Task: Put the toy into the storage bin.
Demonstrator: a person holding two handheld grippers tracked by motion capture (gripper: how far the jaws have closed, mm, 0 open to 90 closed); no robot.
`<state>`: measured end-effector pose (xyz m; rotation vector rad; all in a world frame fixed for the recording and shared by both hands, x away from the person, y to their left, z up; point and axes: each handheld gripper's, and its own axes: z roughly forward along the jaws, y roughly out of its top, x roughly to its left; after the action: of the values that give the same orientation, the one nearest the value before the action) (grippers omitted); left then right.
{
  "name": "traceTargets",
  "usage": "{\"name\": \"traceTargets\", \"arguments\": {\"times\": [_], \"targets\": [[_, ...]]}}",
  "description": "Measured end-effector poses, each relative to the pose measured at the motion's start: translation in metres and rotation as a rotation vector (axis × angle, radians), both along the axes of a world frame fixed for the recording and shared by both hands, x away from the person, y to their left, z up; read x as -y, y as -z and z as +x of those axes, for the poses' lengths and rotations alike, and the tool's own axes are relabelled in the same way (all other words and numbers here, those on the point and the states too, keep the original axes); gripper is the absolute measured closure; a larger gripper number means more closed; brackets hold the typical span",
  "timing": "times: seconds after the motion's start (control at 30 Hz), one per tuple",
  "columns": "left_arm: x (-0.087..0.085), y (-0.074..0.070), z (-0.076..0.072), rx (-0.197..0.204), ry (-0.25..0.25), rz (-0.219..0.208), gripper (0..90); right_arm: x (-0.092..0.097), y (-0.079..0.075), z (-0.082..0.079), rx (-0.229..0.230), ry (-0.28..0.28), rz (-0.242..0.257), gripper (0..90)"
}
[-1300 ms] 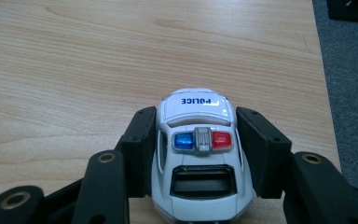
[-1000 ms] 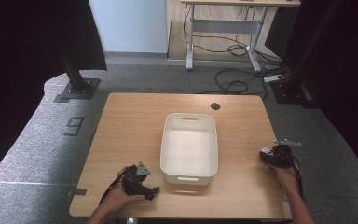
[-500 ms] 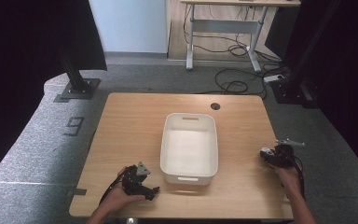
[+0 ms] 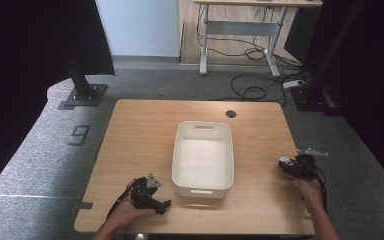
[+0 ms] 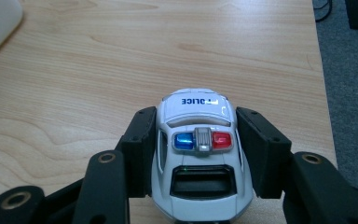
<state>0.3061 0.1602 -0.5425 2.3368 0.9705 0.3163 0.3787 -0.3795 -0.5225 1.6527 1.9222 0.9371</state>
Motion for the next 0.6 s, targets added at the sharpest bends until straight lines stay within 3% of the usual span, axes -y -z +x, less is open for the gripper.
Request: {"name": "traceTargets", "arguments": {"times": [0.6], "targets": [[0.0,0.0,0.0,0.0,0.001,0.0,0.2,-0.004,-0.013,-0.005,0.029,-0.013,0.033,50.4]]}}
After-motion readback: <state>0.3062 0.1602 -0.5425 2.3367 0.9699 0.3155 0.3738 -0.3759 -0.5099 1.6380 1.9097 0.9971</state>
